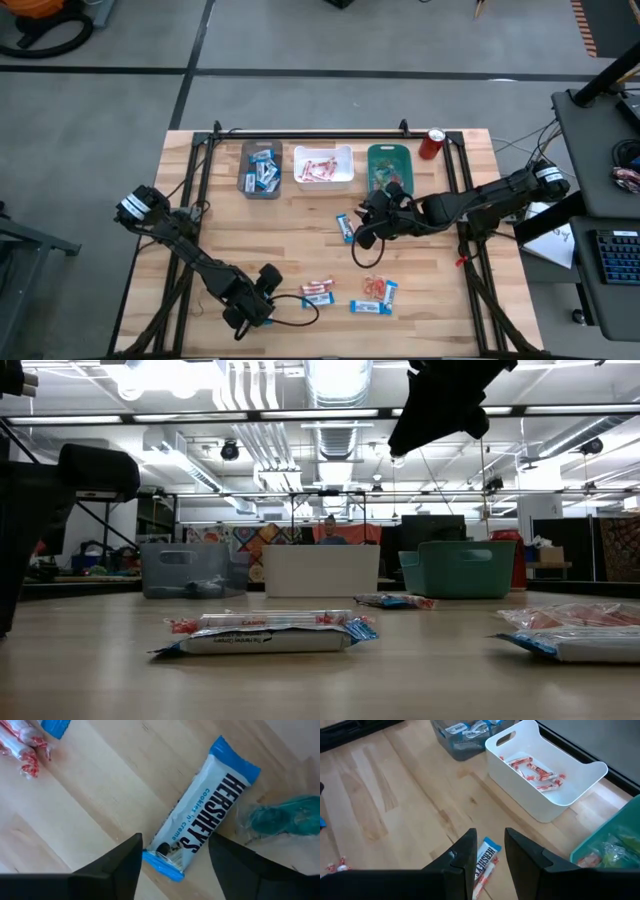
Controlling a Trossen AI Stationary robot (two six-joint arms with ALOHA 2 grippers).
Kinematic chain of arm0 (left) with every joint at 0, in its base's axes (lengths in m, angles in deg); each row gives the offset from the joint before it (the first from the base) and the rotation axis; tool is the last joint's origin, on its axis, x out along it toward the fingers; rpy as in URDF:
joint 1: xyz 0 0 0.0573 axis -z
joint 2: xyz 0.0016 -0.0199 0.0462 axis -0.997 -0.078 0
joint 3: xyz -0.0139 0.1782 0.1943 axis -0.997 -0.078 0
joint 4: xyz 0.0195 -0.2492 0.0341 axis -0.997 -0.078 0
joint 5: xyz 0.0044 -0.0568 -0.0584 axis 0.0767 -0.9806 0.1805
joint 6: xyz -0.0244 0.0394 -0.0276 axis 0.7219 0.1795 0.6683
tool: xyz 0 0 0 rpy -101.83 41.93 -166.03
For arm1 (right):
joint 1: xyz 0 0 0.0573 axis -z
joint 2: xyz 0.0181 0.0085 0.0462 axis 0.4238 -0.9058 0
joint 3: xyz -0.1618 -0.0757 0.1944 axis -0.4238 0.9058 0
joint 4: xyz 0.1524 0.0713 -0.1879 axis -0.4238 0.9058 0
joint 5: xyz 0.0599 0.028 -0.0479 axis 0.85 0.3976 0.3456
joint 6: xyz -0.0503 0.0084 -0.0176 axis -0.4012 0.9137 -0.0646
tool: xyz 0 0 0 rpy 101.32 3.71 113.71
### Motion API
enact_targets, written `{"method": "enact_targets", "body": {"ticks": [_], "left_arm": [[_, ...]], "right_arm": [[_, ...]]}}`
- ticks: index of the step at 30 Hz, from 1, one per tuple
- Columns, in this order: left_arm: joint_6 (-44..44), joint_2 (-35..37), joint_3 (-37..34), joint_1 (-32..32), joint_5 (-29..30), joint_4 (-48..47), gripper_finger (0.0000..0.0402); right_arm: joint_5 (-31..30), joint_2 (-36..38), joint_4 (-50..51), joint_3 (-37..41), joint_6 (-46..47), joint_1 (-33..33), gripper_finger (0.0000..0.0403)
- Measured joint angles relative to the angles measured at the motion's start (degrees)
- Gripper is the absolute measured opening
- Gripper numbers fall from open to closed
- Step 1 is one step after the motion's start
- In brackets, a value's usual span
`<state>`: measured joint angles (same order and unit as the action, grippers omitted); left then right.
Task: Sort candy
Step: Put the white chocolate into the gray bin
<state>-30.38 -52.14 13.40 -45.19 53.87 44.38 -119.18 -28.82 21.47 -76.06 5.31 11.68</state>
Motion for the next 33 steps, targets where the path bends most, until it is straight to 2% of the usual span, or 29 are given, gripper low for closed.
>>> {"method": "enact_targets", "body": {"ticks": [15, 29, 33], "left_arm": [[2.50, 0.93, -1.51, -0.43, 0.93, 2.26, 0.0072], [10.17, 5.58, -1.88, -0.50, 3.29, -0.16, 0.0006], [12.51, 7.87, -2.40, -0.50, 4.08, -2.79, 0.0003]], "right_arm": [[-1.33, -5.21, -3.23, 0.02, -0.70, 0.31, 0.0093], [-0.79, -4.15, -3.07, 0.02, -3.39, -0.29, 0.0093], [-0.68, -4.13, -3.06, 0.02, -3.48, -0.97, 0.0093]]}}
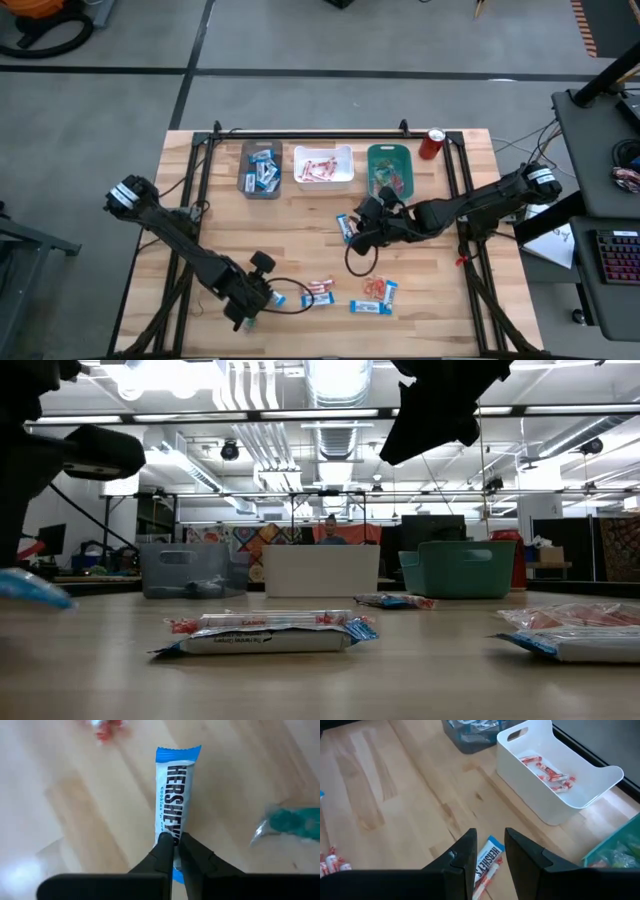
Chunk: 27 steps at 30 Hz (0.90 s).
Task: Sort candy
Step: Put the white chocolate into the gray bin
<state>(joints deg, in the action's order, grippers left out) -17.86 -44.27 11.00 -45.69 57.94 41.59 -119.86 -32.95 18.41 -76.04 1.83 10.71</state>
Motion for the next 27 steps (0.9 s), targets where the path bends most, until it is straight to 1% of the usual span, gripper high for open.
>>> {"method": "enact_targets", "body": {"ticks": [5, 10, 12, 15, 19, 21, 23, 27], "left_arm": [[2.79, 3.45, -0.07, 0.02, 2.37, -3.24, 0.0001], [6.46, 9.84, -0.07, -0.62, 9.05, -8.69, 0.0000], [9.55, 13.23, -0.07, -1.83, 12.64, -11.69, 0.0000], [16.80, 18.53, -0.05, -5.25, 20.53, -18.56, 0.0000], [25.81, 24.91, -0.05, -14.07, 28.18, -28.15, 0.0001], [26.70, 27.39, -0.07, -19.80, 30.92, -29.92, 0.0001], [24.10, 29.11, -0.05, -26.19, 31.61, -29.55, 0.0001], [14.07, 30.04, -0.05, -39.69, 30.59, -25.24, 0.0001]], "right_arm": [[-0.06, 0.00, 0.03, 0.00, -0.05, -1.12, 0.0093], [-0.15, 0.00, 0.06, 0.00, -0.44, -2.23, 0.0093], [-0.21, 0.00, 0.06, 0.00, -0.44, -2.50, 0.0093], [-0.23, 0.00, 0.06, 0.00, -0.44, -2.65, 0.0093], [-0.32, 0.00, 0.02, 0.00, -0.44, -2.63, 0.0093], [-0.70, 0.00, 0.01, 0.00, -0.44, -2.63, 0.0093], [-0.74, 0.00, 0.01, 0.00, -0.44, -2.63, 0.0093], [-0.74, 0.01, 0.00, 0.02, -0.44, -2.63, 0.0093]]}}
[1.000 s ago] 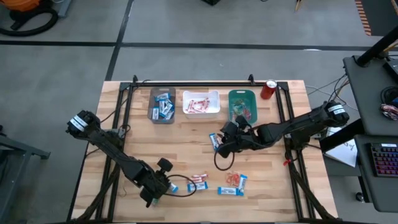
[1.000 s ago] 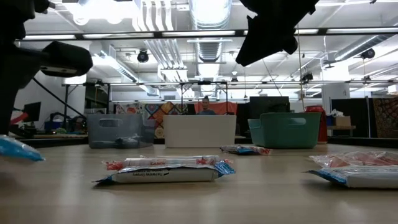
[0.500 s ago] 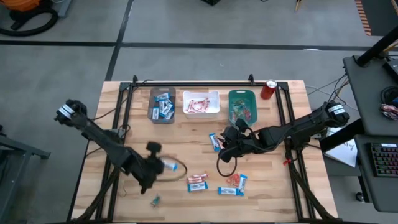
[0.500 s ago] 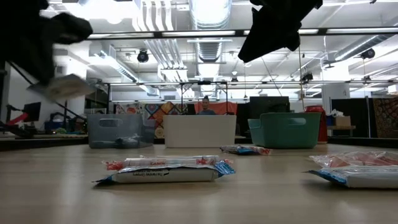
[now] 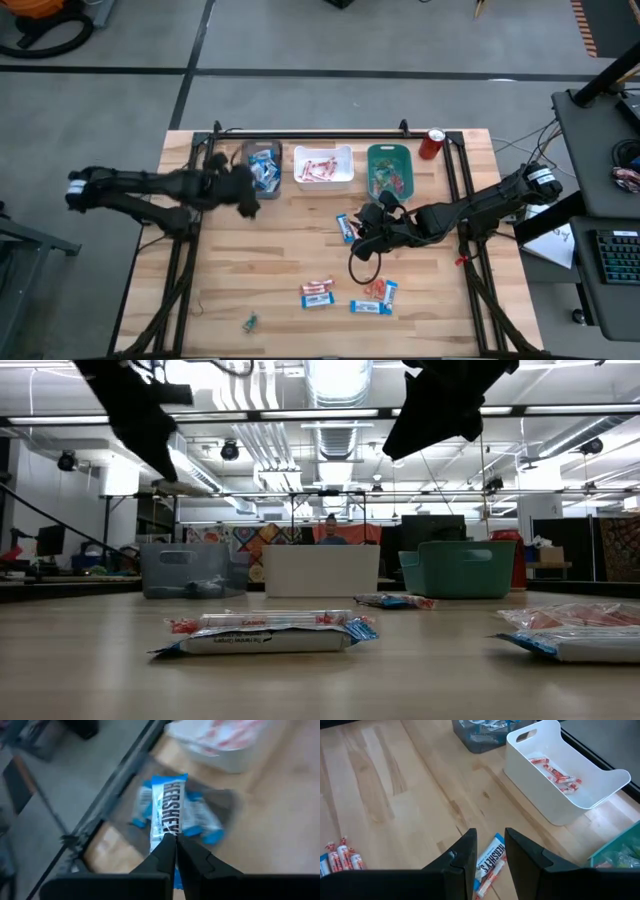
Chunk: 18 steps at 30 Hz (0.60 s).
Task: Sort candy
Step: Put the white chocolate into the gray bin
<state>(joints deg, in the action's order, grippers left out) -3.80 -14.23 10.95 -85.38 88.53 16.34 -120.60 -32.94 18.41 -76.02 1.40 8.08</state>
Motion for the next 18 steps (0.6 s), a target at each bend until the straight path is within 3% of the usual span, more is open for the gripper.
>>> {"method": "enact_targets", "body": {"ticks": [3, 9, 13, 18], "left_arm": [[-9.46, -1.00, 0.00, -9.91, -3.53, 3.85, 0.0001], [-21.51, -4.56, 0.00, -24.59, -17.79, 11.14, 0.0001], [-23.96, -6.20, 0.00, -27.68, -19.81, 11.32, 0.0000], [-22.86, -3.67, 0.00, -25.67, -20.52, 11.41, 0.0000]], "right_arm": [[-0.02, 0.01, -0.01, 0.18, 0.00, 0.00, 0.0093], [-0.02, 0.01, 0.03, 0.44, 0.00, 0.00, 0.0093], [-0.02, 0.01, 0.19, 0.55, -0.02, 0.00, 0.0093], [-0.01, 0.01, 0.36, 0.55, -1.20, 0.00, 0.0093]]}}
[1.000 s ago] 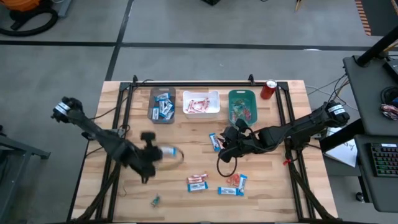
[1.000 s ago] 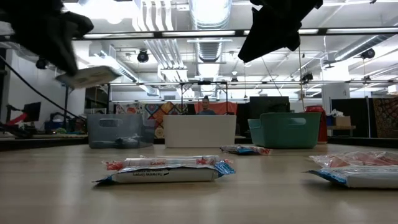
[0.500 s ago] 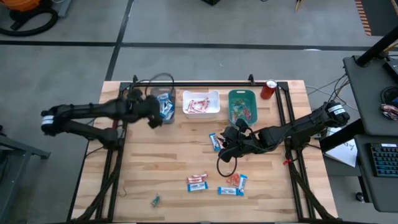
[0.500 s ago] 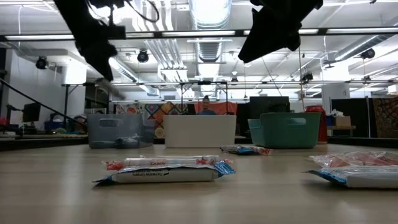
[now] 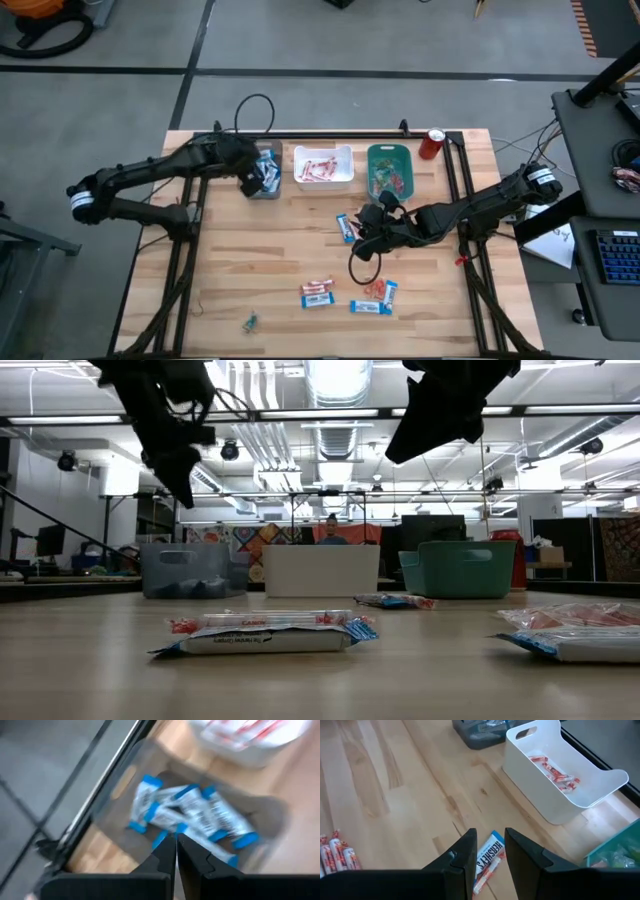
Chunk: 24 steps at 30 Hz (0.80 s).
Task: Sort candy
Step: Put the white chocolate into the gray bin, then put the transparent candy into the green bin
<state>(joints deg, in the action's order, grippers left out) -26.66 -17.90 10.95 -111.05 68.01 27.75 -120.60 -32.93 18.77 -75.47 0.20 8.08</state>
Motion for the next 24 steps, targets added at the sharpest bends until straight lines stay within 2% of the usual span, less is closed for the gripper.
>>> {"method": "enact_targets", "body": {"ticks": [6, 14, 19, 21, 24], "left_arm": [[7.11, 7.62, -0.08, 7.71, -7.84, 2.80, 0.0000], [13.42, 14.75, -5.58, 24.06, -8.00, 17.12, 0.0000], [13.87, 16.46, -8.36, 30.70, -7.86, 21.88, 0.0000], [14.73, 16.49, -8.50, 32.15, -7.87, 21.82, 0.0000], [15.96, 16.64, -8.55, 33.60, -7.87, 21.80, 0.0000]], "right_arm": [[3.06, 0.02, -0.07, 0.02, -1.34, 0.00, 0.0093], [3.48, 0.06, -0.61, -0.18, -1.08, 0.15, 0.0093], [3.92, 0.72, -0.53, -3.12, -0.87, 0.10, 0.0093], [8.18, 0.88, 0.00, -4.06, 0.08, 0.03, 0.0093], [22.07, 0.90, 0.02, -4.55, 2.51, 0.00, 0.0093]]}}
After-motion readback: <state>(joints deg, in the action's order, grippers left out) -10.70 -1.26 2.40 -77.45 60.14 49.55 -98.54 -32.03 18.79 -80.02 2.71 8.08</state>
